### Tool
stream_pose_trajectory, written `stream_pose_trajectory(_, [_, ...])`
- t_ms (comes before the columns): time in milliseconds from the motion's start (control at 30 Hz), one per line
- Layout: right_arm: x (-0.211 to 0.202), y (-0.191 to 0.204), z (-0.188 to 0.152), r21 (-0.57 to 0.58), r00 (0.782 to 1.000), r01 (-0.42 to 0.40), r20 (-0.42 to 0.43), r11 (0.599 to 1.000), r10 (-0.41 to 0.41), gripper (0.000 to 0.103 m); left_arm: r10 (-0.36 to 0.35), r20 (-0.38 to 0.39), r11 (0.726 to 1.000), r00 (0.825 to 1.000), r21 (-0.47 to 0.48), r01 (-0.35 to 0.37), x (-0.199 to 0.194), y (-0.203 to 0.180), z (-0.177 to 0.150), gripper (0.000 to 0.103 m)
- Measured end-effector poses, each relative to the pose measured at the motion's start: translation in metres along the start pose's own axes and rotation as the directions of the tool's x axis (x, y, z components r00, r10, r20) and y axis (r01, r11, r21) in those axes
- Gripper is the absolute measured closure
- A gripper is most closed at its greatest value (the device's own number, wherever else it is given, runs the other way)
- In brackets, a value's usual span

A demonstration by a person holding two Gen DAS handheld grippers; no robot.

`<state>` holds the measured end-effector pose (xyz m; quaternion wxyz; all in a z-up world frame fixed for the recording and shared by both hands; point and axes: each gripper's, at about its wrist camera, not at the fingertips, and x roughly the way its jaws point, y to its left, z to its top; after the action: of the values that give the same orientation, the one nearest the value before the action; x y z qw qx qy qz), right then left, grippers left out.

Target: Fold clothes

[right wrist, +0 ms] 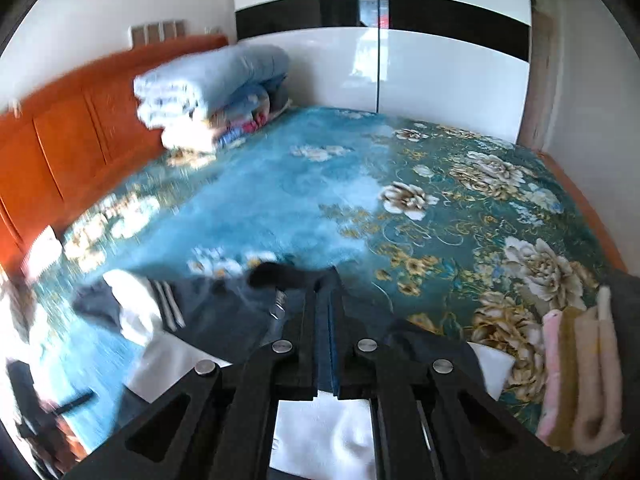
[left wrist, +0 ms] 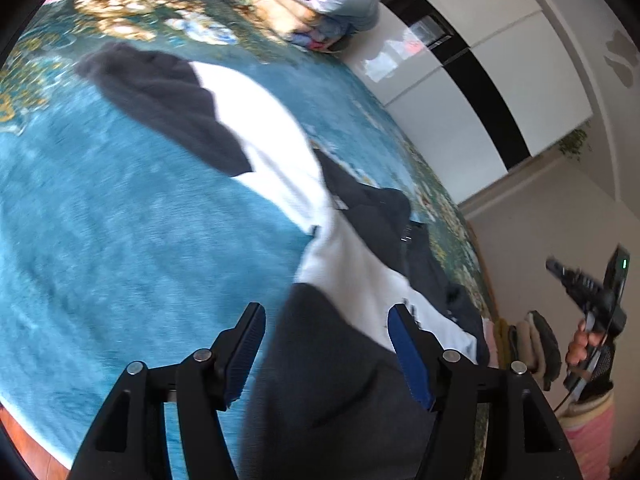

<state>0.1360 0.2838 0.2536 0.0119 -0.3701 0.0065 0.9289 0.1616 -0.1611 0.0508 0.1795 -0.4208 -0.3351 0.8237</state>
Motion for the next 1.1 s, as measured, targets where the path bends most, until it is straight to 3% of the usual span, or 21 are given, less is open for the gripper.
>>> stream_pose_trajectory(100, [0.019,-0.019,-0.020,-0.033,0.994,0.089,-0.055,0.995,-0.091,0.098,0.005,0.002,1.000,1.000,-0.017,-0.005,0.003,0.008,0.000,0.035])
stream_pose_trajectory(167, [0.035,-0.029,-0.036,-0.064,0.987,0.118,-0.102,0.991,-0.125,0.092,0.004,-0.005,1.000,1.000,-0.017,-0.004,0.007,0.007,0.000,0.035])
stream_pose_trajectory(200, [0.048,-0.032,-0.045,-0.070,0.982,0.120,-0.136,0.990,-0.129,0.074,0.003,-0.008,1.000,1.000,-0.016,-0.003,0.009,0.006,0.000,0.035])
stream_pose_trajectory(233, [0.061,-0.034,-0.054,-0.076,0.976,0.122,-0.170,0.990,-0.133,0.046,0.002,-0.012,1.000,1.000,-0.016,-0.003,0.010,0.006,0.000,0.035])
stream_pose_trajectory(267, [0.074,-0.036,-0.062,-0.081,0.969,0.123,-0.203,0.989,-0.138,0.037,0.002,-0.015,1.000,1.000,-0.016,-0.002,0.012,0.006,0.000,0.035])
stream_pose_trajectory(300, [0.088,-0.038,-0.071,-0.089,0.962,0.126,-0.234,0.988,-0.143,0.035,0.001,-0.019,1.000,1.000,-0.015,-0.002,0.014,0.005,0.000,0.035])
stream_pose_trajectory(467, [0.154,-0.020,-0.096,-0.229,0.923,0.208,-0.276,0.951,-0.268,0.035,0.011,-0.025,1.000,1.000,-0.015,-0.011,0.016,0.005,0.000,0.035])
stream_pose_trajectory(567, [0.183,-0.018,-0.106,-0.309,0.884,0.261,-0.304,0.915,-0.355,0.037,0.033,-0.016,0.999,0.999,-0.018,-0.033,0.011,0.010,0.003,0.035])
stream_pose_trajectory(600, [0.185,-0.025,-0.105,-0.265,0.883,0.257,-0.327,0.930,-0.337,0.041,0.038,-0.010,0.999,0.999,-0.020,-0.038,0.009,0.013,0.004,0.034])
stream_pose_trajectory(633, [0.186,-0.032,-0.103,-0.220,0.881,0.253,-0.350,0.942,-0.318,0.067,0.043,-0.004,0.999,0.999,-0.023,-0.043,0.008,0.015,0.005,0.034])
stream_pose_trajectory(667, [0.187,-0.039,-0.101,-0.171,0.881,0.249,-0.369,0.953,-0.297,0.077,0.046,0.004,0.999,0.999,-0.029,-0.046,0.006,0.019,0.006,0.034])
stream_pose_trajectory(733, [0.174,-0.054,-0.087,-0.035,0.901,0.242,-0.362,0.970,-0.238,0.093,0.052,0.015,0.998,0.999,-0.041,-0.051,0.005,0.025,0.009,0.033])
stream_pose_trajectory(833, [0.136,-0.030,-0.047,0.027,0.965,0.163,-0.210,0.986,-0.154,0.093,0.057,0.024,0.997,0.998,-0.061,-0.055,0.006,0.033,0.013,0.031])
stream_pose_trajectory(900, [0.110,-0.014,-0.021,0.061,0.990,0.104,-0.103,0.993,-0.098,0.093,0.060,0.030,0.996,0.998,-0.075,-0.057,0.007,0.038,0.016,0.030])
stream_pose_trajectory(967, [0.085,0.003,0.005,0.088,0.999,0.042,0.007,0.995,-0.043,0.093,0.063,0.035,0.994,0.997,-0.088,-0.060,0.008,0.043,0.019,0.029])
stream_pose_trajectory(1033, [0.062,0.020,0.030,0.104,0.994,-0.021,0.110,0.994,0.009,0.093,0.060,0.036,0.994,0.998,-0.098,-0.057,0.008,0.046,0.020,0.027])
stream_pose_trajectory(1100, [0.081,0.061,0.031,0.059,0.993,-0.060,0.101,0.996,0.054,0.093,0.057,0.036,0.993,0.998,-0.103,-0.053,0.007,0.048,0.021,0.027])
